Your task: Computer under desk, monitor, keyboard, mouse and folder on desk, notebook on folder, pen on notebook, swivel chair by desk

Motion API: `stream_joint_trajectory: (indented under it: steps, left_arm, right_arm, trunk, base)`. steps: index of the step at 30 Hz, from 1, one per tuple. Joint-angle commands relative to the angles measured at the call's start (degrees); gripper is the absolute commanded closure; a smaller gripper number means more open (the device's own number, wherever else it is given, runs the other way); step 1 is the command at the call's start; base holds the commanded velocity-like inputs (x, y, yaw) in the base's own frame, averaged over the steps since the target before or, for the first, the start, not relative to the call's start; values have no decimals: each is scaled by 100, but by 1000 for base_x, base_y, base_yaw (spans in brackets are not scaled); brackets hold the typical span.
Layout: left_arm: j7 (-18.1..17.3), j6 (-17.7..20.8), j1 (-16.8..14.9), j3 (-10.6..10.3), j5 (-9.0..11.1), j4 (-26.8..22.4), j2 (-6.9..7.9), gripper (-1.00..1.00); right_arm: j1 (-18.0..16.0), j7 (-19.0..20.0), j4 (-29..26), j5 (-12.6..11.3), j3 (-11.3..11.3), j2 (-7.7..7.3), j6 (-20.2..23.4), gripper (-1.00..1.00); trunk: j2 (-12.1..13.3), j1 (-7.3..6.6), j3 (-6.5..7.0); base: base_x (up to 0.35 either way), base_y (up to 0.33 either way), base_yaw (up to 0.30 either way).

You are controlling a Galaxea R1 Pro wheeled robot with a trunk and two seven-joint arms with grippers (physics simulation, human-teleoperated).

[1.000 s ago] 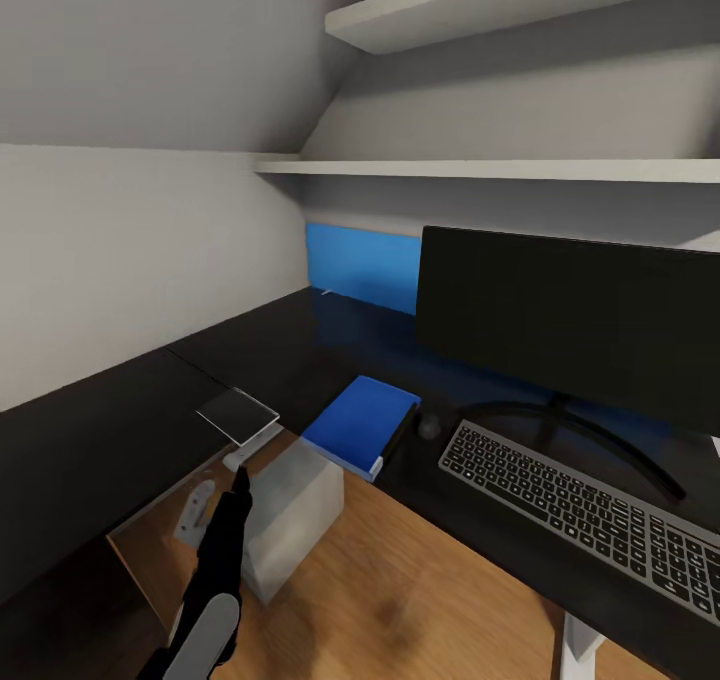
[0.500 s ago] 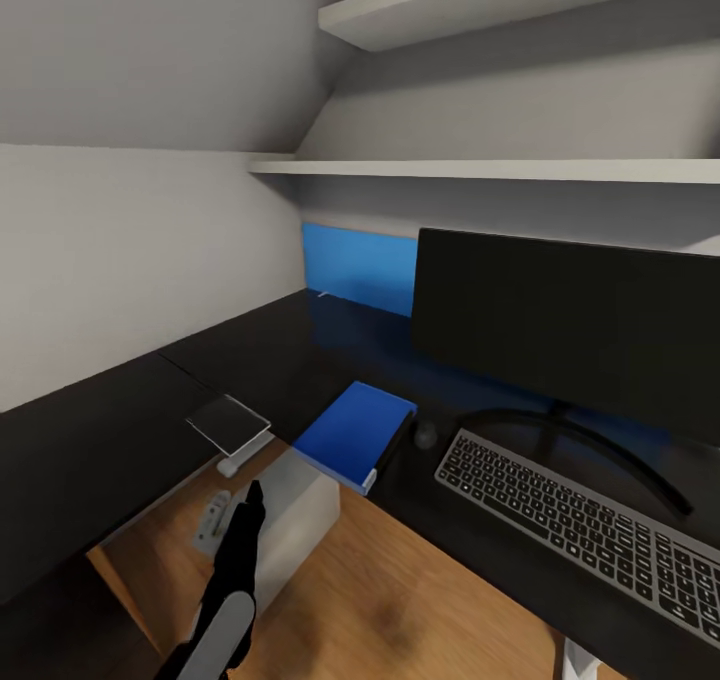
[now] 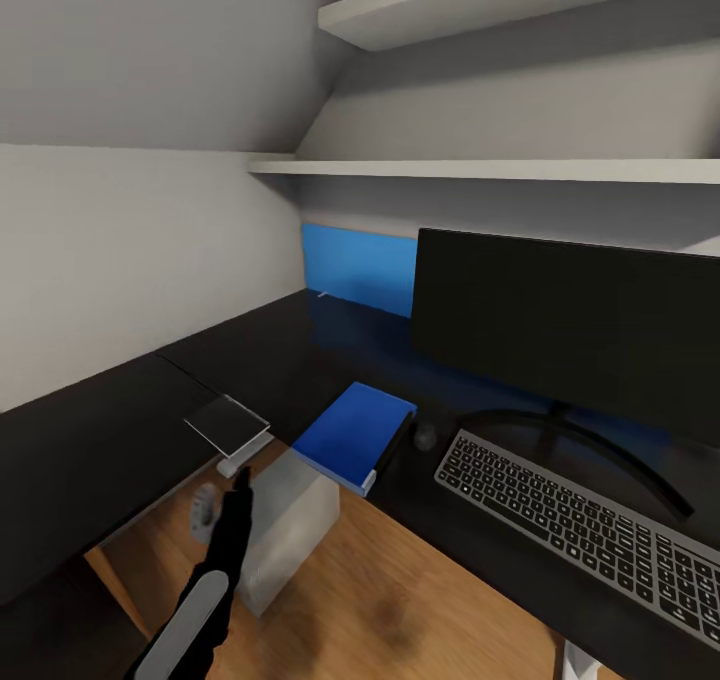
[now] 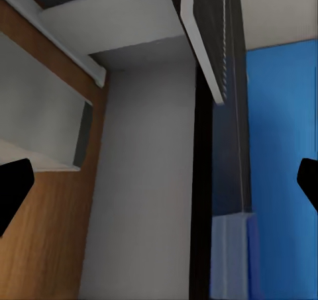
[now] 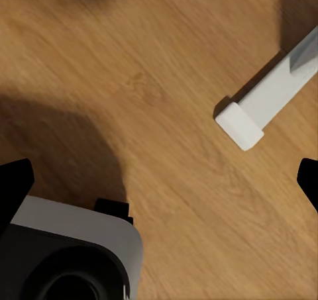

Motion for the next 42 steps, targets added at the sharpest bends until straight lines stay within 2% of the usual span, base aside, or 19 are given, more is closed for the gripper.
stream_joint_trajectory:
  steps: [1, 5, 12, 23, 32, 42]
  left_arm:
    - [-7, -22, -7, -19, 60, -9, 32, -100]
    - [-94, 27, -12, 7, 156, 2, 92, -100]
    - [-145, 55, -9, 28, 191, 39, 137, -100]
    - [-157, 60, -7, 87, -121, 62, 149, -100]
    - [-155, 92, -7, 316, -167, 99, 143, -100]
    - [-157, 86, -7, 392, -179, 143, 145, -100]
  right_arm:
    - [-4, -36, -5, -61, 40, -8, -21, -100]
    - [-7, -37, 2, -64, 40, -7, -21, -100]
    - [-9, -37, 12, -58, 42, -12, -21, -100]
    - [-10, -37, 15, -57, 46, -14, -21, -100]
    - [-10, -37, 15, -57, 48, -16, -21, -100]
    - [-10, -24, 15, -58, 71, -15, 5, -100]
  trunk:
    - [-3, 0, -4]
    - [-3, 0, -4]
    - [-3, 0, -4]
    - [-3, 0, -4]
    - [-3, 0, -4]
    - [-3, 0, -4]
  base:
    - [0, 0, 0]
    - [19, 0, 0]
    - [207, 0, 0]
    - [97, 0, 0]
    - [11, 0, 0]
    - [51, 0, 0]
